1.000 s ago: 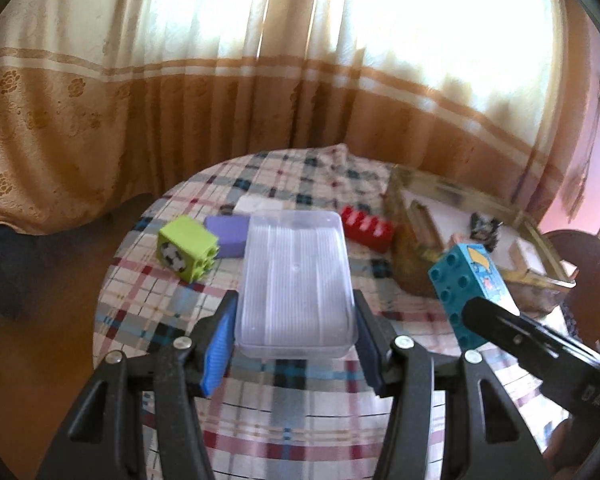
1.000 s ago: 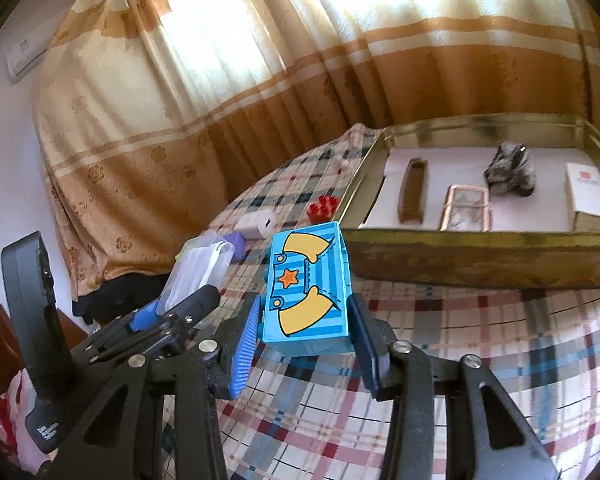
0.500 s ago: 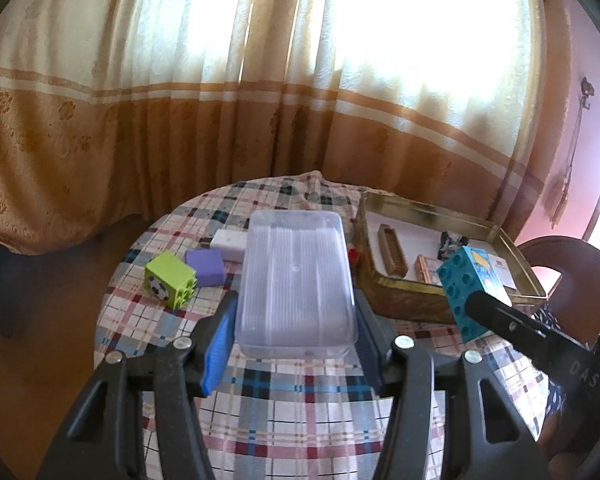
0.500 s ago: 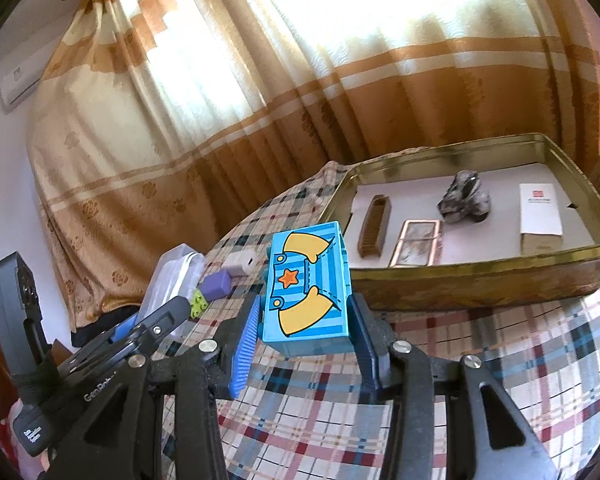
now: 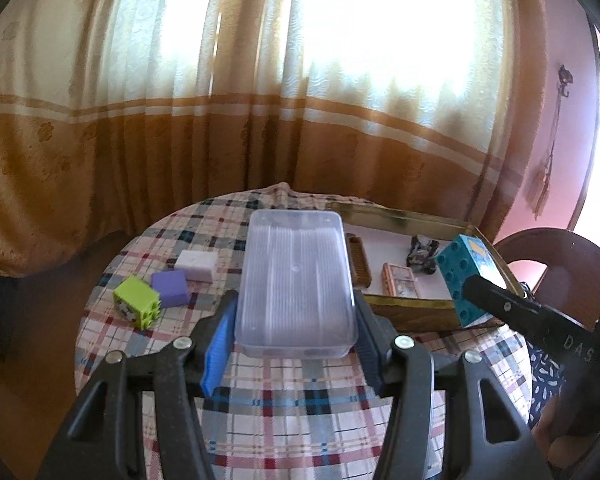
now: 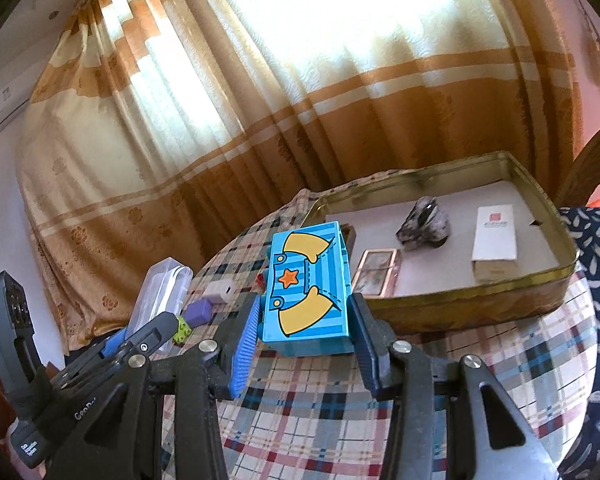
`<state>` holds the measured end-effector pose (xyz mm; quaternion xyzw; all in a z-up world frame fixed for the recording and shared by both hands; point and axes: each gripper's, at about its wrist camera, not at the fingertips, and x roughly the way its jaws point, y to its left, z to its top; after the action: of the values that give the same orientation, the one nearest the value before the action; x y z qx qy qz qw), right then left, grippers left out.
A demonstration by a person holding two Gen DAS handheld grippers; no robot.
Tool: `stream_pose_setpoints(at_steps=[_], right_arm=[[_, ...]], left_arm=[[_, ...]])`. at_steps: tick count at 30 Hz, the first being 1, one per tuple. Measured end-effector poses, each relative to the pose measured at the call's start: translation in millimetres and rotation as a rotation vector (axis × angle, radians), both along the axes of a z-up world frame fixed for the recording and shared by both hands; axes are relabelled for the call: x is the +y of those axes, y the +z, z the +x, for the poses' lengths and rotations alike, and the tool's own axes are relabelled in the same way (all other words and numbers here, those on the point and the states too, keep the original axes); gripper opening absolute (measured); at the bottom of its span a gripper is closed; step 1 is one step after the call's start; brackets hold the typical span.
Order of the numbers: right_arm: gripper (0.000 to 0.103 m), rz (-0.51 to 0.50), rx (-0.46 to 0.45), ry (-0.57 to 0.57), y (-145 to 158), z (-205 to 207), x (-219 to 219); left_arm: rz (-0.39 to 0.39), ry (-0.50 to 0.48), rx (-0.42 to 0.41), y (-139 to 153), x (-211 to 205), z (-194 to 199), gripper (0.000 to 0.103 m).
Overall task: Organize rigid objects
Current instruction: 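Carry the clear box and blue block over the gold tray with both tools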
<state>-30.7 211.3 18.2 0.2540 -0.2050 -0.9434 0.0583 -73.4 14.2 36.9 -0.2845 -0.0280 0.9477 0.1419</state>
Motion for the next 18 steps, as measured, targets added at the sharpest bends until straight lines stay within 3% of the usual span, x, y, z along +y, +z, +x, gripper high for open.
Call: stream_pose_setpoints(at_steps=[18], right_arm=[[0.047, -0.002, 0.047, -0.156, 14, 4, 60]], left_arm=[[-0.033, -0.075, 0.048, 14, 56, -21, 0.054]])
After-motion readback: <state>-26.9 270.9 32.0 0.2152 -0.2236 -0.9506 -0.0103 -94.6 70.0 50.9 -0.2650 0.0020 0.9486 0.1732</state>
